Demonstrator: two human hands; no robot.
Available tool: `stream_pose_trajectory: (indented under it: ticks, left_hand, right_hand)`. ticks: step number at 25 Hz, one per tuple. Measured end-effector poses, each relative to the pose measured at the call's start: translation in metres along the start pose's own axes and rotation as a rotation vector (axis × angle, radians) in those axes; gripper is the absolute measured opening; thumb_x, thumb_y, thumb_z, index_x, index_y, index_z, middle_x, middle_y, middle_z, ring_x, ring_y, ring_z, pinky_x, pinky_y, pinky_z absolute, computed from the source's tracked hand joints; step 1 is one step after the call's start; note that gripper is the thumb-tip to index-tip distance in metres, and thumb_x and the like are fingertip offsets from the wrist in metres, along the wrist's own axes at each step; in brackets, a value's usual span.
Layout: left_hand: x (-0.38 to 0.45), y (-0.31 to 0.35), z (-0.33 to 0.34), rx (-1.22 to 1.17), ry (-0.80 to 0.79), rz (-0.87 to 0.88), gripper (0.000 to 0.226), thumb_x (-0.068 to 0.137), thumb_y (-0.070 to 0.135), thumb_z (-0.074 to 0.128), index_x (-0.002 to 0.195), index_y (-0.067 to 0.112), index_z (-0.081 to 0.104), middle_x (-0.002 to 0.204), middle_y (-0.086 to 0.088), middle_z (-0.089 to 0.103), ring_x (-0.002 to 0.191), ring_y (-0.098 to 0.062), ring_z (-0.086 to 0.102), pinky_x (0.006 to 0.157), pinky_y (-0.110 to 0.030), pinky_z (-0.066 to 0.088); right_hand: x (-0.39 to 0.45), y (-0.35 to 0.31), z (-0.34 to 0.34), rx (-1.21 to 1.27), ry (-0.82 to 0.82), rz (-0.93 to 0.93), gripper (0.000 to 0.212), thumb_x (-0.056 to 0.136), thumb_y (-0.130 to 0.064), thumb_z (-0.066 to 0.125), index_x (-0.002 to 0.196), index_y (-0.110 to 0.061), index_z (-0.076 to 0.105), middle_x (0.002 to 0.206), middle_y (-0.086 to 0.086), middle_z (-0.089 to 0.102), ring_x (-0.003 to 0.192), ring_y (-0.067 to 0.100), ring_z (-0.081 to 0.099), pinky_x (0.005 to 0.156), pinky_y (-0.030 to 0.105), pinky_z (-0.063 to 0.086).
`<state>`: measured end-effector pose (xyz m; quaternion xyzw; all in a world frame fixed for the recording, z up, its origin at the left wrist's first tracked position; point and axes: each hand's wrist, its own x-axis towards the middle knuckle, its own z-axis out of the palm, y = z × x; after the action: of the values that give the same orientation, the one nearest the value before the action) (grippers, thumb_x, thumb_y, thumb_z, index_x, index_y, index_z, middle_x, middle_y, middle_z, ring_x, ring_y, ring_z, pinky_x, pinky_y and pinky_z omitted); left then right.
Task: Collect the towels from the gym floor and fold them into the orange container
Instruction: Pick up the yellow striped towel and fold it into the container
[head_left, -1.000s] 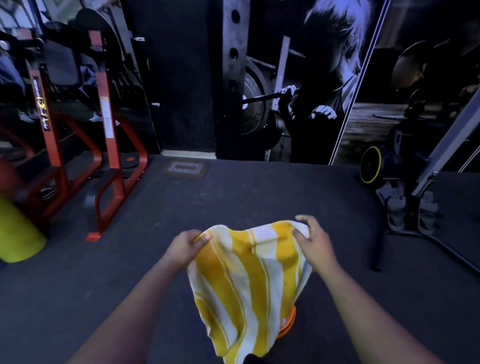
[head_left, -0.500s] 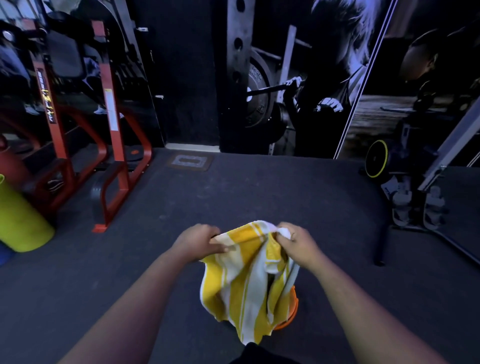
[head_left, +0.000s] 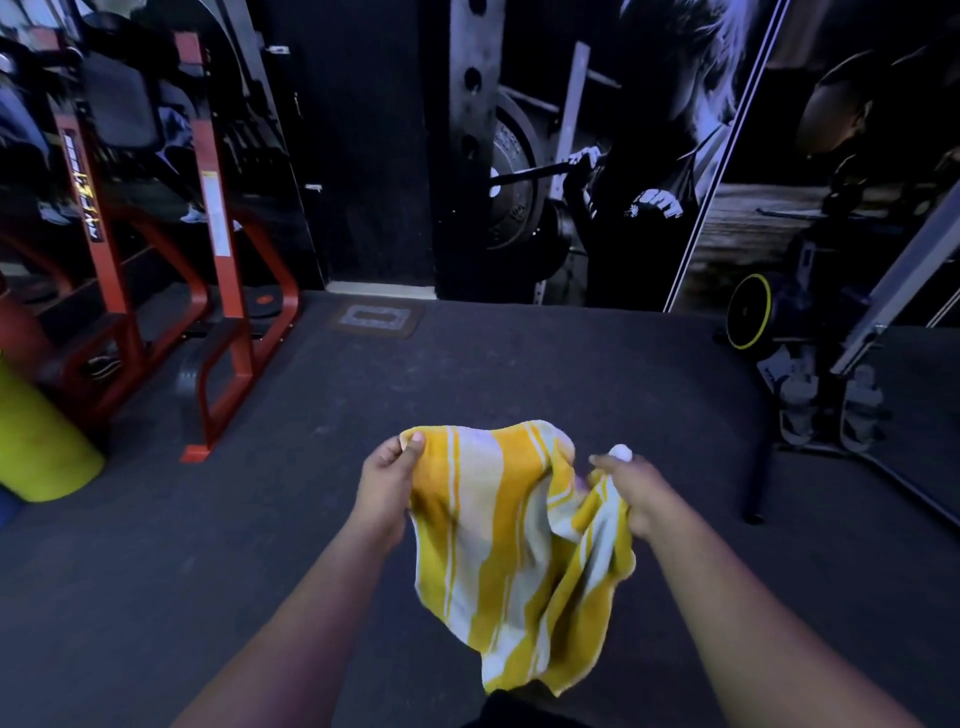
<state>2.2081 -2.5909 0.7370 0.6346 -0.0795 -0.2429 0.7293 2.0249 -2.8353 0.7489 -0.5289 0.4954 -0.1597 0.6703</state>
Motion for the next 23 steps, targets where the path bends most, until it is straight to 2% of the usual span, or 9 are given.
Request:
stream_pose_trajectory:
  ticks: [2,4,8,10,14,17,19,21,23]
  left_hand:
    - [0.011,0.000,0.004,-0.159,0.180,-0.090,0.016,0.100,0.025,0.065,0.096,0.010,0.070,0.090,-0.011,0.071,0.078,-0.023,0.066,0.077,-0.040,0.056]
    - [0.022,-0.004,0.001,-0.201,0.380,-0.165,0.016,0.100,0.026,0.064,0.092,0.013,0.069,0.087,-0.009,0.066,0.078,-0.024,0.061,0.077,-0.042,0.055]
    - [0.014,-0.014,0.009,0.019,0.478,-0.062,0.031,0.101,0.029,0.060,0.073,0.018,0.053,0.069,0.001,0.044,0.066,-0.016,0.040,0.066,-0.034,0.039]
    - [0.003,-0.020,0.018,0.135,0.323,0.031,0.030,0.101,0.029,0.061,0.075,0.013,0.057,0.070,0.001,0.050,0.067,-0.015,0.046,0.065,-0.033,0.042]
    - [-0.013,-0.028,0.034,0.205,0.092,0.091,0.028,0.100,0.025,0.064,0.076,0.012,0.062,0.068,0.001,0.055,0.065,-0.012,0.049,0.061,-0.033,0.043]
    - [-0.022,-0.028,0.045,0.167,-0.030,0.096,0.013,0.101,0.017,0.063,0.096,0.009,0.071,0.084,-0.009,0.074,0.076,-0.017,0.065,0.070,-0.035,0.053]
    - [-0.027,-0.026,0.048,0.148,-0.098,0.094,0.013,0.102,0.015,0.061,0.101,0.008,0.072,0.093,-0.014,0.077,0.080,-0.020,0.069,0.072,-0.036,0.056]
    - [-0.034,-0.019,0.049,0.122,-0.155,0.079,0.015,0.104,0.015,0.058,0.101,0.007,0.070,0.089,-0.013,0.076,0.078,-0.020,0.069,0.068,-0.034,0.057]
    - [-0.038,-0.014,0.049,0.124,-0.187,0.066,0.016,0.105,0.014,0.056,0.103,0.006,0.070,0.086,-0.009,0.076,0.076,-0.020,0.070,0.066,-0.033,0.058]
  right_hand:
    - [0.006,-0.009,-0.012,0.297,0.004,0.098,0.018,0.095,-0.017,0.055,0.080,-0.006,0.057,0.068,0.016,0.060,0.061,0.029,0.059,0.066,0.039,0.053]
    - [0.015,-0.007,-0.023,0.236,0.156,-0.017,0.014,0.095,-0.016,0.050,0.090,-0.006,0.058,0.084,0.022,0.064,0.071,0.031,0.061,0.071,0.043,0.053]
    - [-0.001,0.025,-0.033,-0.861,0.295,-0.380,0.028,0.094,-0.025,0.063,0.121,-0.017,0.069,0.116,0.013,0.072,0.107,0.038,0.066,0.086,0.040,0.052]
    - [-0.013,0.027,-0.024,-1.016,0.257,-0.454,0.037,0.094,-0.031,0.065,0.131,-0.026,0.064,0.120,0.005,0.072,0.111,0.033,0.066,0.087,0.037,0.051]
    - [-0.020,0.026,-0.005,-0.680,0.043,-0.540,0.016,0.096,-0.024,0.064,0.110,-0.028,0.070,0.098,0.001,0.074,0.092,0.023,0.067,0.078,0.034,0.051]
    - [-0.038,0.017,0.011,-0.071,-0.274,-0.278,0.013,0.101,-0.015,0.058,0.097,-0.011,0.070,0.087,0.006,0.071,0.080,0.022,0.062,0.065,0.027,0.053]
    - [-0.053,0.012,0.016,0.117,-0.510,-0.084,0.026,0.105,-0.013,0.045,0.113,-0.005,0.069,0.097,0.015,0.071,0.087,0.027,0.065,0.077,0.037,0.057]
    - [-0.059,0.011,0.017,0.059,-0.645,-0.110,0.036,0.100,-0.002,0.042,0.127,-0.007,0.065,0.108,0.017,0.071,0.099,0.029,0.067,0.090,0.048,0.056]
    - [-0.058,0.012,0.021,-0.213,-0.555,-0.361,0.039,0.092,0.008,0.053,0.120,-0.015,0.069,0.102,0.008,0.076,0.093,0.021,0.071,0.086,0.043,0.057]
